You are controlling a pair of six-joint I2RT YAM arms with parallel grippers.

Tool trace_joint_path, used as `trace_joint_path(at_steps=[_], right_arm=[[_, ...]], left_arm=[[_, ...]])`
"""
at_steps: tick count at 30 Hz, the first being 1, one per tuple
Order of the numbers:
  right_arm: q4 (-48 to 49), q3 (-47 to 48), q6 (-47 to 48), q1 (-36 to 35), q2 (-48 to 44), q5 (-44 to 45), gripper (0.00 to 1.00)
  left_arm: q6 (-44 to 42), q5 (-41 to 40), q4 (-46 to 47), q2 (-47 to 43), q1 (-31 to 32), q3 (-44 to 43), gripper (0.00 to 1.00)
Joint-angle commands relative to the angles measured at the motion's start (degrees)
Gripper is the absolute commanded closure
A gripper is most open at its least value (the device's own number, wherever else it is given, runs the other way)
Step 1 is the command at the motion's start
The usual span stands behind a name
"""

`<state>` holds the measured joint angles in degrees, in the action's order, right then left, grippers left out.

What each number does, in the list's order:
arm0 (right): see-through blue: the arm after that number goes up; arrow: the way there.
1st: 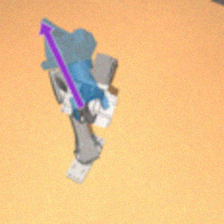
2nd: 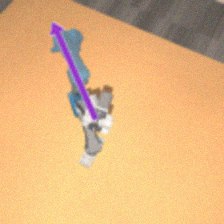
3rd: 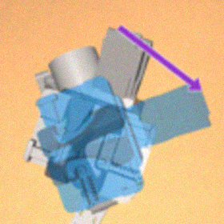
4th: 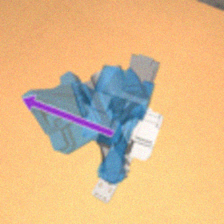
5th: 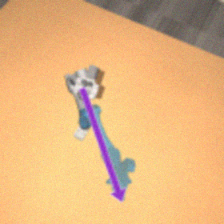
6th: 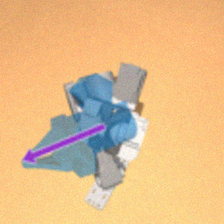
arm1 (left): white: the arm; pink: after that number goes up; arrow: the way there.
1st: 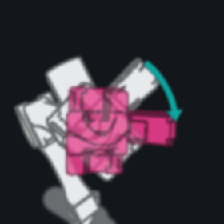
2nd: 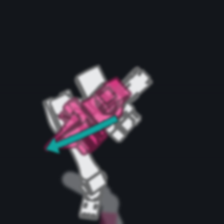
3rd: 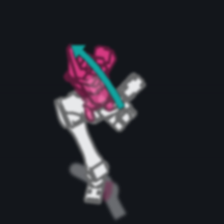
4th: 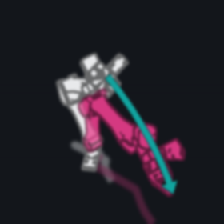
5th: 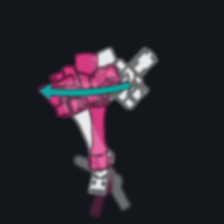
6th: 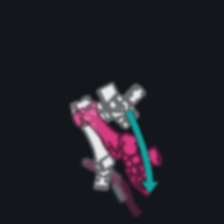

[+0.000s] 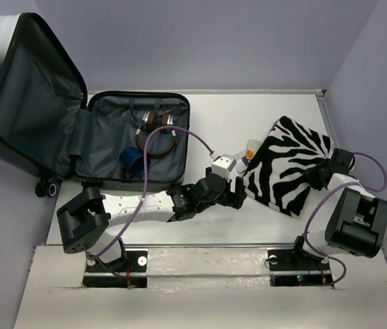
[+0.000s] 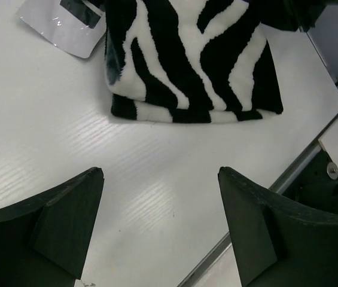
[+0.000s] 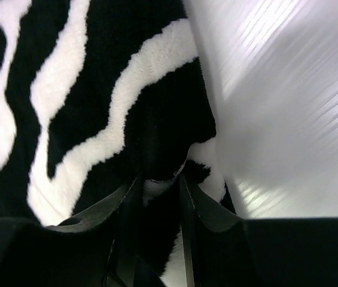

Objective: Pack the luggage

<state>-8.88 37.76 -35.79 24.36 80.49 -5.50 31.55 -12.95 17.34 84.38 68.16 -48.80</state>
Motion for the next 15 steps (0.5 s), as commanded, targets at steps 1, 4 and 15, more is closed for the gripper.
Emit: trace_joint_path(at_steps=[1,4,15], right_arm=[[2.11,-5.75,-1.47,-2.55,-4.36,-12.86,0.65],[3.52,-10.68,-3.05,-4.75,-7.78,-14.98,0.59],[-0.07,-9.99,1.95,-4.76,-17.63,-11.12,0.04]], left_arm=[[-2.46,-8.05,1.12,2.71,0.13,-5.07,0.11],[-2.11,-9.63,0.32,6.49,-0.31,-6.31,0.11],[6.32,-7.26,0.59,16.69,-6.02,-9.83,0.15]])
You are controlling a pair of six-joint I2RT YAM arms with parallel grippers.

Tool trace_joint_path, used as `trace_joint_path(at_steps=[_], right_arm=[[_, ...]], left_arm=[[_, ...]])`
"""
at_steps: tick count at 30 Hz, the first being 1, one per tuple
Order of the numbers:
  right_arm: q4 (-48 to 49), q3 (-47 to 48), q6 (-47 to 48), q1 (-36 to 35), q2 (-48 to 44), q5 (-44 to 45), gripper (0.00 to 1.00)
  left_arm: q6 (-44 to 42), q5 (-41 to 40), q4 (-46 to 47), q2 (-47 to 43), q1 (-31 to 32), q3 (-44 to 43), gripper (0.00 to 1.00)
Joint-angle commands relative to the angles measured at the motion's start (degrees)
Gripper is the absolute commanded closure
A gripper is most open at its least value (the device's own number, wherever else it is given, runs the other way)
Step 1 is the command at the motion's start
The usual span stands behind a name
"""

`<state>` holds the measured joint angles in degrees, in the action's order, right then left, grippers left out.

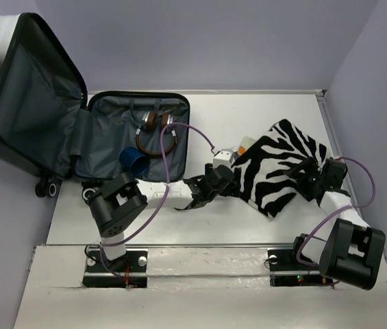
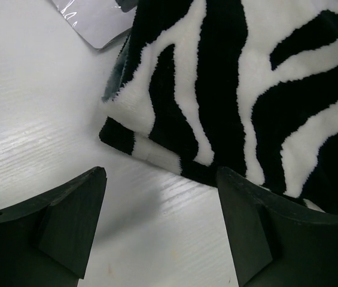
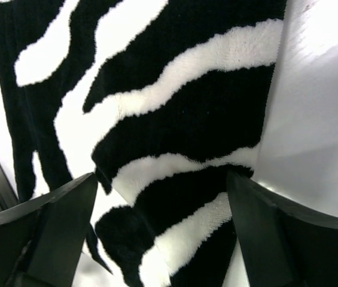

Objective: Pack the luggage

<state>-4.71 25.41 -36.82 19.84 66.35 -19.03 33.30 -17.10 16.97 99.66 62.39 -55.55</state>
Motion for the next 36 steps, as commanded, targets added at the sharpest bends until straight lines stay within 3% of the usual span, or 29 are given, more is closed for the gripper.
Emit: trace_joint_path(at_steps=[1,7,11,18,21,22,26,31,36], right_arm=[[-4.86,3.23,3.76,-0.24,-4.29,3.11,0.01],[-4.35,3.07,1.67,-0.24,-7.64,8.74,0.00],[-2.67,3.59,0.26,-0.24,-6.14,7.34,0.00],[-2.14,2.81,1.84,-0.24,-8.43,9.27,0.00],[-1.10,2.28,1.31,-0.24,-7.73,11.02,0.00],[-0.57,2.62,0.27,-0.24,-5.72,11.90,0.00],[0.93,6.57,-2.81,0.29,1.22,13.66,0.00],[1.37,13.78,-4.58,0.91,7.03,24.72,0.00],[1.63,19.22,-4.14,6.43,18.26,26.60,0.02]], left_arm=[[6.76,-3.89,0.70,1.94,-0.60,-3.25,0.15],[13.00,-6.80,1.05,6.33,-1.92,-5.26,0.15],[15.56,-8.38,1.92,8.62,-2.18,-5.97,0.15],[18.29,-5.92,3.68,13.89,-3.15,-7.91,0.17],[19.34,-7.24,4.29,14.34,-3.15,-7.38,0.26],[19.78,-8.37,4.47,14.08,-3.07,-6.60,0.33],[19.96,-11.36,4.82,13.28,-2.89,-5.01,0.44],[19.00,-14.98,6.23,11.96,-2.45,-3.95,0.64],[14.70,-16.11,7.63,11.53,-1.40,-4.66,0.83]])
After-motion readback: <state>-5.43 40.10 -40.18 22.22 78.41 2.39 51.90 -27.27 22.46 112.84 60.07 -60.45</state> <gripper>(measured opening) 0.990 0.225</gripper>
